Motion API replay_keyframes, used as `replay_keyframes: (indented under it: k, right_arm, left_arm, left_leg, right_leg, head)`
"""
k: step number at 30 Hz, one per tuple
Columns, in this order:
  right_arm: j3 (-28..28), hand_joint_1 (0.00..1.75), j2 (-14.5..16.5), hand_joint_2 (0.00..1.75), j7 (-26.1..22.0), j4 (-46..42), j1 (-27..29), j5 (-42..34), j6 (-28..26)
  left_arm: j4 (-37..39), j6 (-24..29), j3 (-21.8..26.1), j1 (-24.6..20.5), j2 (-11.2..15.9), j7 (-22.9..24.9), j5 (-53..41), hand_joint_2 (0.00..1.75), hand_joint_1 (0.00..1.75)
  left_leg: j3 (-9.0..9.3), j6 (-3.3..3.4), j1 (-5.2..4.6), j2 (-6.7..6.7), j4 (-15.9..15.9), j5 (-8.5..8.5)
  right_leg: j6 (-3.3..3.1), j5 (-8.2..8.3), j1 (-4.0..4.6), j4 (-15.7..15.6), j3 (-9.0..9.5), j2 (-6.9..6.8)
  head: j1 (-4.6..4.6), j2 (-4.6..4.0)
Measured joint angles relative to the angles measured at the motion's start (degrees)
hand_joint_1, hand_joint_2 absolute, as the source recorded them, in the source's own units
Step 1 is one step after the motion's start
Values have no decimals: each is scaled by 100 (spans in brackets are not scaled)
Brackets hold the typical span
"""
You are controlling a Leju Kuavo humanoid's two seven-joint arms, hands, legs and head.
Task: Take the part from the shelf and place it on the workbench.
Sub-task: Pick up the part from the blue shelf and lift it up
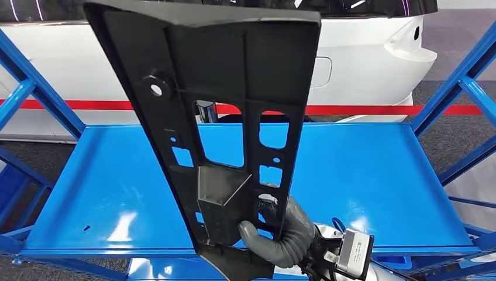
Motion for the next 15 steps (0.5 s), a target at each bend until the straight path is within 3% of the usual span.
replay_keyframes:
  k: [3,4,6,8,9,10,11,13,15]
  right_arm:
    - [-43,175,14,175,-23,1,23,-38,-67]
    - [-64,175,21,175,-30,1,26,-53,-84]
    - [-97,175,33,175,-32,1,28,-78,-113]
    - [-115,175,38,175,-20,1,39,-101,-147]
    - [-121,175,38,175,-12,1,46,-109,-167]
    - [-126,175,38,175,-2,1,53,-115,-184]
    - [-132,175,38,175,5,1,57,-117,-203]
    - [-146,175,38,175,11,1,57,-116,-231]
    - [-155,175,40,175,17,1,56,-115,-256]
  left_arm:
    - [0,-1,46,1,1,13,26,175,0]
    - [0,-1,57,1,1,17,29,175,0]
    - [0,-5,73,-2,1,22,33,175,0]
    - [0,-13,82,3,1,23,35,175,0]
    - [0,-15,86,8,1,23,36,175,0]
    - [0,-15,90,12,1,23,37,175,0]
    - [0,-14,94,14,1,23,37,175,0]
    - [0,-8,102,9,4,23,37,175,0]
    - [0,-1,107,-1,9,25,37,175,0]
  left_leg:
    - [-32,-80,11,4,25,-8]
    - [-74,-110,22,6,123,-88]
    - [-309,-166,38,11,684,-438]
    - [-662,-197,42,12,1533,-831]
    - [-766,-198,43,12,1796,-914]
    - [-752,-185,41,10,1819,-883]
    - [-614,-162,39,2,1587,-749]
    - [-134,-84,28,-95,696,-394]
    - [153,-35,9,-207,100,-224]
  right_leg:
    - [-108,17,20,-28,-22,16]
    - [-144,31,17,-35,-26,15]
    - [-202,54,6,-45,-39,16]
    - [-237,72,18,-42,-72,35]
    - [-245,83,26,-40,-87,55]
    - [-249,93,32,-39,-97,89]
    - [-247,104,38,-39,-102,133]
    - [-227,128,51,-38,-107,225]
    - [-188,161,56,-27,-135,294]
  head:
    - [-2,0]
    - [-4,0]
    - [-8,0]
    - [-9,0]
    - [-8,0]
    - [-8,0]
    - [-8,0]
    - [-8,0]
    - [-4,0]
